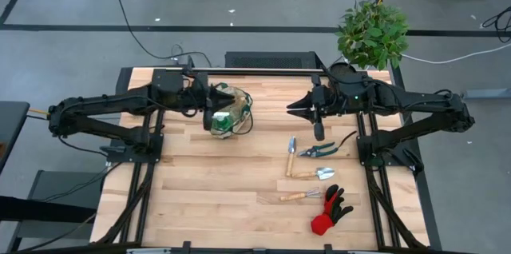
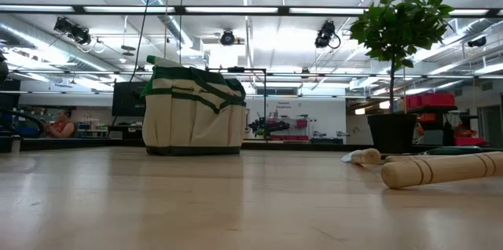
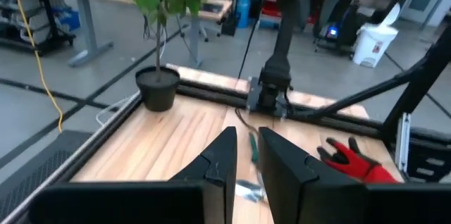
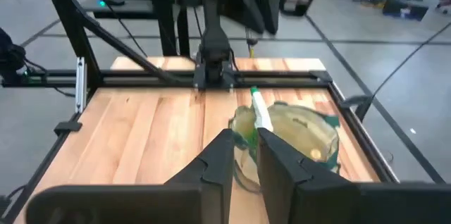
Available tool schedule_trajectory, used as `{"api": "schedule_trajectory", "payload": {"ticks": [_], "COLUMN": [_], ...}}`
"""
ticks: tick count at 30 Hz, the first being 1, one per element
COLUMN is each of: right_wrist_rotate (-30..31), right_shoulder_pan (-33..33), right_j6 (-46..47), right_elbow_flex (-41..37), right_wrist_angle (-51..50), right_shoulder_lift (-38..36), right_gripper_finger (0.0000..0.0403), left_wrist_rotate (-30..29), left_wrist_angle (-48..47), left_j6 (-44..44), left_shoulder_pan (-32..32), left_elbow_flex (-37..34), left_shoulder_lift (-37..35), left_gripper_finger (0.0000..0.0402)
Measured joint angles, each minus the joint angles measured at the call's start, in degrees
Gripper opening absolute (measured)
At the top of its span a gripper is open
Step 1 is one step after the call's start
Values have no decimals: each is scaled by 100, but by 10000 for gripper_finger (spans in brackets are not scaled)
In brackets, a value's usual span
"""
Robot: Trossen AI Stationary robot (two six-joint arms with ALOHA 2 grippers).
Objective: Pick & Place Garden tools in Gardening bag
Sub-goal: Put the green shear scissors into the gardening bag
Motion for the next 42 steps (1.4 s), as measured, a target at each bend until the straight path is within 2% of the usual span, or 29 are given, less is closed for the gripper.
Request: {"api": "schedule_trajectory", "payload": {"ticks": [9, 32, 42], "right_wrist_rotate": [-160, -147, -271], "right_shoulder_pan": [1, 1, -2], "right_j6": [-57, -498, -455], "right_elbow_flex": [0, 0, -189], "right_wrist_angle": [-901, -3774, -4188], "right_shoulder_lift": [-52, -52, -50], "right_gripper_finger": [66, 66, 66], "left_wrist_rotate": [46, 26, 26], "left_wrist_angle": [-99, -239, -238], "left_j6": [-25, -40, -44], "left_shoulder_pan": [0, 0, 0], "left_elbow_flex": [1, 1, 1], "left_shoulder_lift": [-352, -358, -358], "left_gripper_finger": [64, 64, 64]}}
